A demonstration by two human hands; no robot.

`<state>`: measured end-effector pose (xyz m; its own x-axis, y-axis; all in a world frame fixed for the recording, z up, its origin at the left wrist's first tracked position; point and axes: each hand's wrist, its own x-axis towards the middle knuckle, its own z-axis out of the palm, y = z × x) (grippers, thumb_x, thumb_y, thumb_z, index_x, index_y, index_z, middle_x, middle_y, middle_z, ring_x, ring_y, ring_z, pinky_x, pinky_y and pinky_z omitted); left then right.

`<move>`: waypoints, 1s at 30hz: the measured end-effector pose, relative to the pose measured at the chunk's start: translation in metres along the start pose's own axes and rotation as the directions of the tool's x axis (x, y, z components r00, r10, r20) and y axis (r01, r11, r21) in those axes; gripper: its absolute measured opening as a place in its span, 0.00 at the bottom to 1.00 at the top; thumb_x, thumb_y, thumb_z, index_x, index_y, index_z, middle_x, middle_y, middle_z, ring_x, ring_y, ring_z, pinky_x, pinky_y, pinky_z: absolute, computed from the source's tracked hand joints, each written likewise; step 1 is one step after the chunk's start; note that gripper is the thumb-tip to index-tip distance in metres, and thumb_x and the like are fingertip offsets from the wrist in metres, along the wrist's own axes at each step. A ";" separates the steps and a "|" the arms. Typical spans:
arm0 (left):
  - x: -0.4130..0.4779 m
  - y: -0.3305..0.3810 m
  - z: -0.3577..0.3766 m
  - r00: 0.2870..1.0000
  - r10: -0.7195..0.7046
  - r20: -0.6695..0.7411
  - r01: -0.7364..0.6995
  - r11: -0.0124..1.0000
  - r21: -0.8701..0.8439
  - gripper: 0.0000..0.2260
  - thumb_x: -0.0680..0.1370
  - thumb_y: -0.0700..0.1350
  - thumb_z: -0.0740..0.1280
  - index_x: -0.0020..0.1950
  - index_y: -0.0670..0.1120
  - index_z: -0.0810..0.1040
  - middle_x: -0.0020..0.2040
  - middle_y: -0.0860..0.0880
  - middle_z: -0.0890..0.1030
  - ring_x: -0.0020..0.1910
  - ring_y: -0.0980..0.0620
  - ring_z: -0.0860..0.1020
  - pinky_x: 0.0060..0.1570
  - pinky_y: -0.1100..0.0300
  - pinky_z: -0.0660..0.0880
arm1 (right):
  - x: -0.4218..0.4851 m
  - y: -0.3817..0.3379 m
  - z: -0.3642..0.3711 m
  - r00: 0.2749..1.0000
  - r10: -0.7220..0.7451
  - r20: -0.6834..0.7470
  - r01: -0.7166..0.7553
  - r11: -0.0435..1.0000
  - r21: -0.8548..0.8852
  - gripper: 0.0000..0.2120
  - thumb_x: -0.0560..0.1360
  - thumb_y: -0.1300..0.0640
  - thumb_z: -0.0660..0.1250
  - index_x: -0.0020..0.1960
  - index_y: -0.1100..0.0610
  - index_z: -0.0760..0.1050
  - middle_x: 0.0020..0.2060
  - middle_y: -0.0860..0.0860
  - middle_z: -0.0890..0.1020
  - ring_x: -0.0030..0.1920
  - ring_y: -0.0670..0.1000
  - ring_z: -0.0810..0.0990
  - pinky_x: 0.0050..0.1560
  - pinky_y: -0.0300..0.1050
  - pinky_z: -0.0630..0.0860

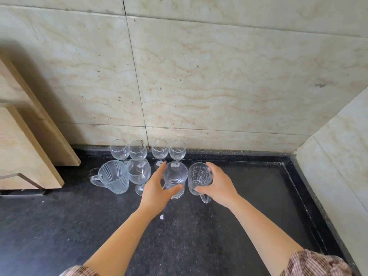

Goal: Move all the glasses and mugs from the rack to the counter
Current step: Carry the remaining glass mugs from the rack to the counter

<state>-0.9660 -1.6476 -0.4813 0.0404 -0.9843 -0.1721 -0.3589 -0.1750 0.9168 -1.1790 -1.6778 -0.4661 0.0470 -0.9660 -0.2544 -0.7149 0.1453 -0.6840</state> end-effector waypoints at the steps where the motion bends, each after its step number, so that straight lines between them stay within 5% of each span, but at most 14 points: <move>1: -0.001 0.001 0.000 1.000 0.003 -0.024 -0.003 1.000 0.007 0.41 0.67 0.57 0.76 0.75 0.60 0.59 0.71 0.63 0.68 0.68 0.61 0.68 0.64 0.60 0.68 | 0.000 -0.002 0.001 1.000 -0.008 -0.013 0.008 1.000 -0.004 0.45 0.62 0.46 0.79 0.73 0.48 0.61 0.67 0.46 0.71 0.63 0.48 0.73 0.62 0.47 0.72; 5: -0.011 0.008 0.011 0.981 -0.018 -0.194 0.021 1.000 0.015 0.39 0.66 0.55 0.76 0.74 0.58 0.63 0.61 0.65 0.73 0.46 0.78 0.72 0.42 0.79 0.68 | -0.003 -0.010 0.008 0.998 -0.009 -0.054 0.009 1.000 -0.002 0.33 0.59 0.44 0.78 0.58 0.45 0.66 0.57 0.44 0.74 0.51 0.45 0.75 0.47 0.43 0.73; 7: -0.015 0.010 0.018 0.955 -0.054 -0.292 0.057 0.998 0.003 0.39 0.66 0.55 0.76 0.74 0.54 0.64 0.64 0.60 0.74 0.54 0.70 0.74 0.49 0.75 0.68 | -0.003 -0.014 0.013 0.997 0.006 -0.075 -0.006 1.000 -0.009 0.34 0.59 0.44 0.78 0.58 0.48 0.65 0.56 0.46 0.73 0.51 0.47 0.76 0.46 0.45 0.75; 10: -0.017 0.010 0.027 0.937 -0.058 -0.344 0.068 0.998 0.017 0.38 0.68 0.54 0.75 0.74 0.52 0.62 0.68 0.57 0.70 0.65 0.56 0.70 0.56 0.63 0.66 | -0.001 -0.015 0.014 1.000 0.019 -0.025 -0.019 1.000 -0.023 0.45 0.60 0.45 0.78 0.71 0.52 0.60 0.64 0.49 0.68 0.60 0.51 0.75 0.54 0.47 0.75; 13: -0.016 0.008 0.026 0.956 -0.017 -0.294 0.037 0.997 0.061 0.39 0.70 0.54 0.74 0.75 0.52 0.59 0.68 0.55 0.67 0.63 0.60 0.67 0.56 0.62 0.66 | 0.004 -0.014 0.006 0.994 0.027 0.101 -0.021 0.998 -0.054 0.52 0.62 0.48 0.77 0.77 0.49 0.50 0.71 0.50 0.63 0.67 0.53 0.70 0.57 0.44 0.70; 16: -0.012 0.005 0.018 0.974 -0.043 -0.223 0.046 0.999 0.007 0.36 0.70 0.52 0.73 0.74 0.56 0.60 0.63 0.65 0.69 0.60 0.65 0.70 0.52 0.68 0.68 | 0.007 -0.014 0.001 0.994 0.021 0.108 -0.010 0.995 -0.102 0.48 0.61 0.48 0.77 0.75 0.50 0.57 0.69 0.49 0.69 0.65 0.52 0.72 0.58 0.46 0.72; 19: -0.009 0.005 0.015 0.981 -0.068 -0.180 0.063 0.998 -0.032 0.36 0.71 0.50 0.73 0.74 0.57 0.59 0.55 0.70 0.68 0.44 0.78 0.71 0.36 0.77 0.69 | 0.005 -0.018 0.005 0.999 0.023 0.047 -0.018 0.994 -0.107 0.41 0.59 0.45 0.77 0.68 0.50 0.64 0.60 0.48 0.75 0.55 0.50 0.76 0.51 0.46 0.75; 23: -0.007 0.004 0.018 0.971 -0.090 -0.223 0.080 0.995 -0.054 0.36 0.71 0.50 0.74 0.74 0.56 0.60 0.55 0.66 0.71 0.50 0.71 0.72 0.47 0.60 0.76 | 0.003 -0.023 0.009 0.999 0.042 -0.017 -0.043 0.996 -0.077 0.36 0.59 0.43 0.77 0.62 0.50 0.66 0.54 0.47 0.77 0.49 0.49 0.77 0.46 0.45 0.76; 26: -0.008 0.004 0.022 0.958 -0.095 -0.270 0.081 0.995 -0.063 0.35 0.71 0.49 0.74 0.74 0.55 0.60 0.52 0.66 0.70 0.48 0.70 0.70 0.48 0.55 0.79 | 0.003 -0.028 0.012 0.998 0.044 -0.035 -0.047 0.995 -0.085 0.34 0.59 0.44 0.78 0.59 0.51 0.66 0.52 0.47 0.78 0.50 0.51 0.79 0.48 0.49 0.79; 30: -0.008 0.000 0.026 0.945 -0.103 -0.309 0.089 0.994 -0.060 0.36 0.72 0.50 0.73 0.75 0.55 0.59 0.52 0.66 0.69 0.47 0.69 0.69 0.46 0.64 0.74 | 0.002 -0.030 0.012 0.997 0.053 -0.055 -0.058 0.994 -0.097 0.33 0.60 0.44 0.78 0.58 0.52 0.67 0.51 0.48 0.78 0.49 0.51 0.79 0.48 0.50 0.79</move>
<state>-0.9906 -1.6394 -0.4891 0.3637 -0.9200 -0.1461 -0.2974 -0.2633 0.9177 -1.1491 -1.6818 -0.4546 -0.0296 -0.9672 -0.2522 -0.7807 0.1800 -0.5984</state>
